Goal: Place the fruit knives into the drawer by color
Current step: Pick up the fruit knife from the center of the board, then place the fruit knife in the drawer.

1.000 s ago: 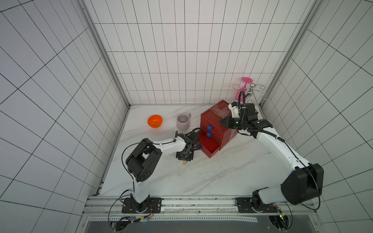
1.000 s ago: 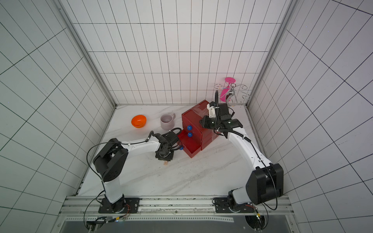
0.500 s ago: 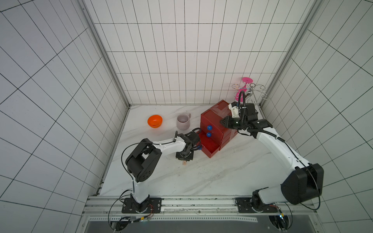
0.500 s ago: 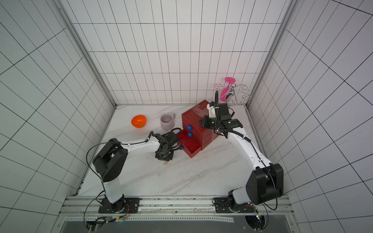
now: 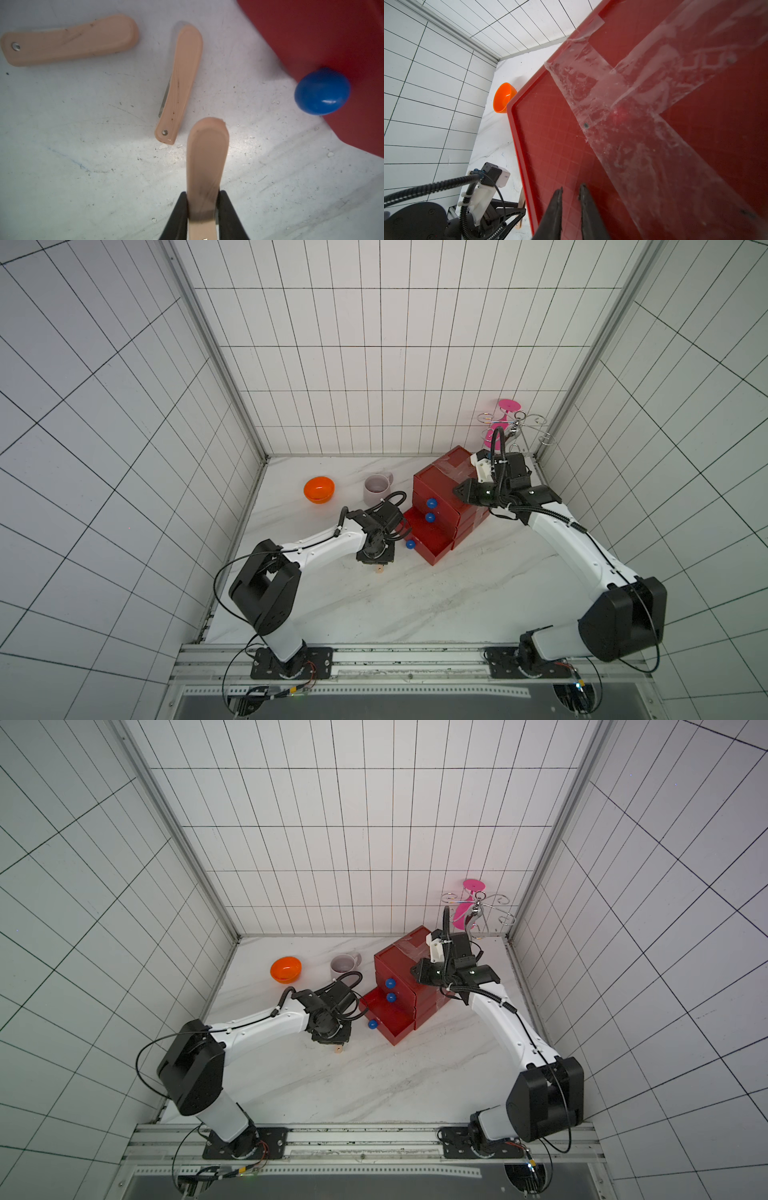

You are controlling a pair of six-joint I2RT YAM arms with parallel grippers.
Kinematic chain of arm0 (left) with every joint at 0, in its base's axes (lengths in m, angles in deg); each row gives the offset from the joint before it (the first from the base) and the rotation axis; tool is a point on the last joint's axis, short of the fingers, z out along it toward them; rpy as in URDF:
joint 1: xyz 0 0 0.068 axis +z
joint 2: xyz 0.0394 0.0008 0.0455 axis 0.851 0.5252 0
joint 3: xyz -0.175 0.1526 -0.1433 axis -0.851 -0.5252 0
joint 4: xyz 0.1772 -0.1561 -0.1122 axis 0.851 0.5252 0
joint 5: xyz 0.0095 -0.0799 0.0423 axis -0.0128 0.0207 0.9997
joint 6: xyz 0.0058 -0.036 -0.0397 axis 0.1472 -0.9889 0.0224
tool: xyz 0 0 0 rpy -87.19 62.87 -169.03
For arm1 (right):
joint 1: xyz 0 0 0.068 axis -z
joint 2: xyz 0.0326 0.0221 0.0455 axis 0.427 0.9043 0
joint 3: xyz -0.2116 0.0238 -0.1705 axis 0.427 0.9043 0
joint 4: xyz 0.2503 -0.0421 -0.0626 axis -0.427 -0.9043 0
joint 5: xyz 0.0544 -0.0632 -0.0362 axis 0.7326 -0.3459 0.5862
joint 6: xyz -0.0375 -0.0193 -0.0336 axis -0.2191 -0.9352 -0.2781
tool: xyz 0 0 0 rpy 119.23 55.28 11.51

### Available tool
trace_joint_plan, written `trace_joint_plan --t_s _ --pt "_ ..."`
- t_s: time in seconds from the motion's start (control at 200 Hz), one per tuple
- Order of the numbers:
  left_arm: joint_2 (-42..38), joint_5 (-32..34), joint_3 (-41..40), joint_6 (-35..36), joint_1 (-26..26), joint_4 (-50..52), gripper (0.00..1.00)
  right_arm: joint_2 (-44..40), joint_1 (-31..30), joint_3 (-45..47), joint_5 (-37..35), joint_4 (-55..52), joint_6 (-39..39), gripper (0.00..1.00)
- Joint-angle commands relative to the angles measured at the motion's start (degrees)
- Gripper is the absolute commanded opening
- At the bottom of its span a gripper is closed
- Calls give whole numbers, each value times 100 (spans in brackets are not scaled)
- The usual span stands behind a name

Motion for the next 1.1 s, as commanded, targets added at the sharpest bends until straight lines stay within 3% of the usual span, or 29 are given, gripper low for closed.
trace_joint_plan --t_s 0.0,0.66,1.095 --pt "-125 -303 264 -129 88 -245 22 612 -106 709 -108 -2219 90 19" --pt "711 -1256 1419 -933 228 -1510 22 542 -104 832 -153 -2204 43 19" --pt "1166 -1305 1580 -1360 222 -2030 22 480 -104 932 -172 -2206 48 19"
